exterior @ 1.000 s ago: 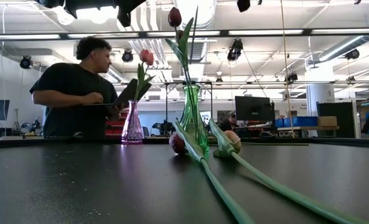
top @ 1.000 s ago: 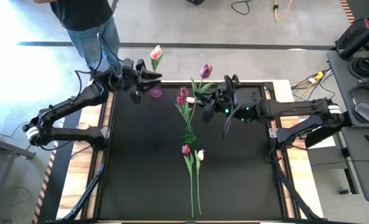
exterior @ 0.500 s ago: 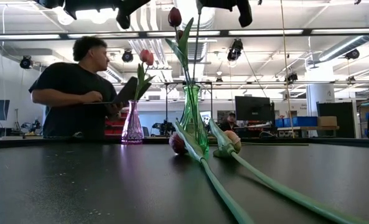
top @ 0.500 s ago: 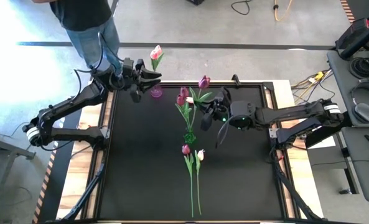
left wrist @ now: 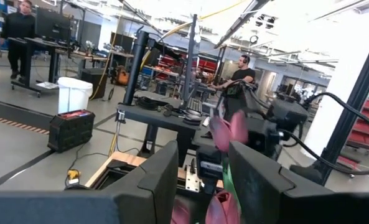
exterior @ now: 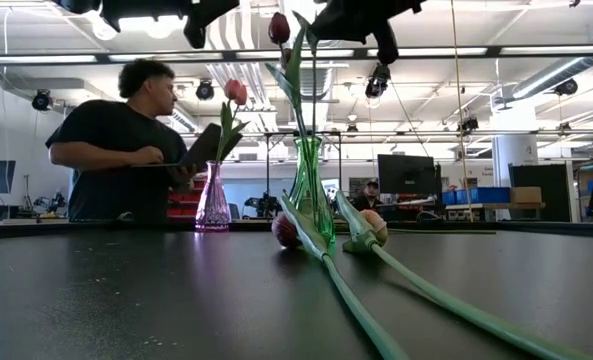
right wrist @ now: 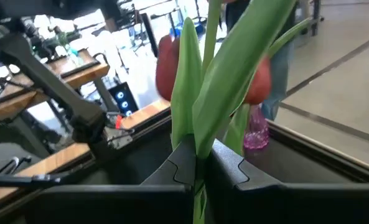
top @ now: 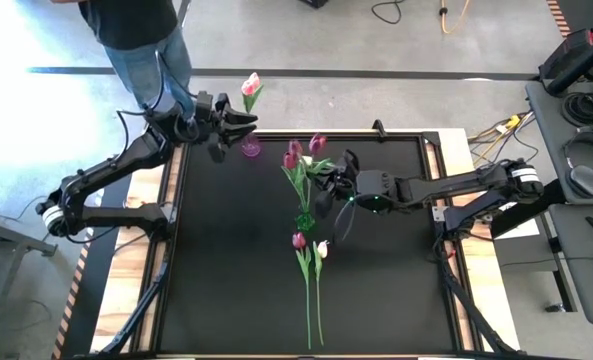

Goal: Sort flowers into vase by color
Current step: Put the red flower into the green vase

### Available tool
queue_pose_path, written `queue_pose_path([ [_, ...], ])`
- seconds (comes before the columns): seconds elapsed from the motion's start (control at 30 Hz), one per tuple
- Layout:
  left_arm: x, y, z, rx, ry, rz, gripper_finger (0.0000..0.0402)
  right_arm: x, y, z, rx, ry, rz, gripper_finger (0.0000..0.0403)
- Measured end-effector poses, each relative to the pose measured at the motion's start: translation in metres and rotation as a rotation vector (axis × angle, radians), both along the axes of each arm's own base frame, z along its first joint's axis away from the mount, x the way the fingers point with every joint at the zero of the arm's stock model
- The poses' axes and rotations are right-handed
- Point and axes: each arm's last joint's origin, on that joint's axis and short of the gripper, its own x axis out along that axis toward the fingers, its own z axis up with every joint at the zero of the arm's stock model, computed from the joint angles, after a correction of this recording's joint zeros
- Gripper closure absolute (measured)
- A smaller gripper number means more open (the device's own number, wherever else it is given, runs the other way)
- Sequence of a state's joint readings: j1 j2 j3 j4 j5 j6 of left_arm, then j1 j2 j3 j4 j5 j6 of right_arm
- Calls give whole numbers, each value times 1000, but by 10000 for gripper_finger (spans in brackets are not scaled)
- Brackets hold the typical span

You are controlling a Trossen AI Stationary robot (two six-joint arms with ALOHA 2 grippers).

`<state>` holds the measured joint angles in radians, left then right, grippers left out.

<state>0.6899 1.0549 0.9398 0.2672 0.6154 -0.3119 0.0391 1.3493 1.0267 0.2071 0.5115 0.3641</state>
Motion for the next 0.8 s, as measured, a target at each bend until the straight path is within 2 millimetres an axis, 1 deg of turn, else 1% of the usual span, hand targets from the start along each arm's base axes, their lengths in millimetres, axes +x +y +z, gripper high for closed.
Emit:
queue_pose_path([
  [0.07,-2,1,1,2,-2,10,273,3,1,0,6,13,19,383],
  [0.13,-5,2,2,5,-6,19,273,3,1,-1,16,59,22,368],
  [0.27,-11,2,3,-6,8,42,273,2,1,1,37,141,38,323],
  [0.33,-15,2,2,-20,29,53,273,1,1,6,40,158,37,300],
  [0.5,-27,-8,4,22,61,48,273,-1,1,15,62,207,28,255],
  [0.67,-40,-21,10,61,65,34,273,-4,7,22,124,253,17,230],
  [0.8,-49,-29,14,71,57,34,273,-8,16,34,149,271,8,223],
])
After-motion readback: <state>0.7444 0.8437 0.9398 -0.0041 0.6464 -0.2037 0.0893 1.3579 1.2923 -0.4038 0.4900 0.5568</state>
